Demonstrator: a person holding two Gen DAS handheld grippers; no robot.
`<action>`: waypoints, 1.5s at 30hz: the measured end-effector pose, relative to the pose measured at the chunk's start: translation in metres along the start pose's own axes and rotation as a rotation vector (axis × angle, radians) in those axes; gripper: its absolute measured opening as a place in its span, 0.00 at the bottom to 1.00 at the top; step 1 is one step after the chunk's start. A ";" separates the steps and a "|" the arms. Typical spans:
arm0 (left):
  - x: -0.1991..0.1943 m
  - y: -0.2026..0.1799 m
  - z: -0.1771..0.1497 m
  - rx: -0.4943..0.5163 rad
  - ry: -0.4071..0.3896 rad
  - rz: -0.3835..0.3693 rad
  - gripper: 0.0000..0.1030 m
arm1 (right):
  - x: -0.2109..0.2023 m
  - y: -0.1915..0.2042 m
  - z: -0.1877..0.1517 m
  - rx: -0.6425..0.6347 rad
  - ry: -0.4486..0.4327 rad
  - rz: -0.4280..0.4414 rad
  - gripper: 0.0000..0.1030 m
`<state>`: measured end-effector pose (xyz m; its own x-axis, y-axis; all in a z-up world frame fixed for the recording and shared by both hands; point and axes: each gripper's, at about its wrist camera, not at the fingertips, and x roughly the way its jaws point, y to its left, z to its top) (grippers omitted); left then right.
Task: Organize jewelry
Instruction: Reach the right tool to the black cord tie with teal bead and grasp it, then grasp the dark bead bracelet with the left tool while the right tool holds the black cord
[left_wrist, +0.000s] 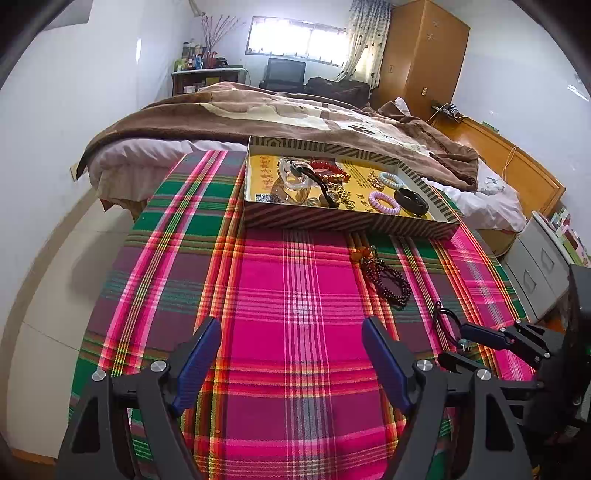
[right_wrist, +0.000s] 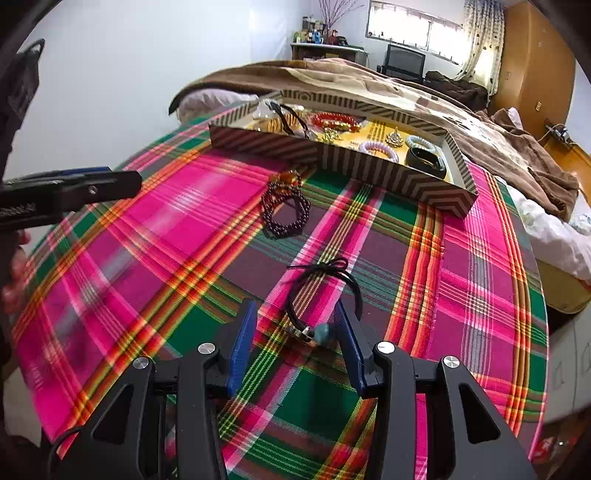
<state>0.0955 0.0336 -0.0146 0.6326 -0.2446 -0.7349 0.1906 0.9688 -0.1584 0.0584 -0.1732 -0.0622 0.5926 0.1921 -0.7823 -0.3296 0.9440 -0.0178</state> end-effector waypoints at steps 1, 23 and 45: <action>0.001 0.000 0.000 0.002 0.003 -0.002 0.76 | 0.001 0.000 -0.001 0.003 0.003 -0.003 0.42; 0.053 -0.052 0.022 0.035 0.089 -0.096 0.78 | -0.021 -0.041 -0.002 0.076 -0.086 -0.060 0.09; 0.116 -0.107 0.036 0.152 0.119 0.086 0.71 | -0.041 -0.079 -0.005 0.148 -0.172 -0.071 0.09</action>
<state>0.1754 -0.0995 -0.0590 0.5601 -0.1458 -0.8155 0.2564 0.9666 0.0033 0.0566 -0.2573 -0.0316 0.7312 0.1546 -0.6644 -0.1785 0.9834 0.0323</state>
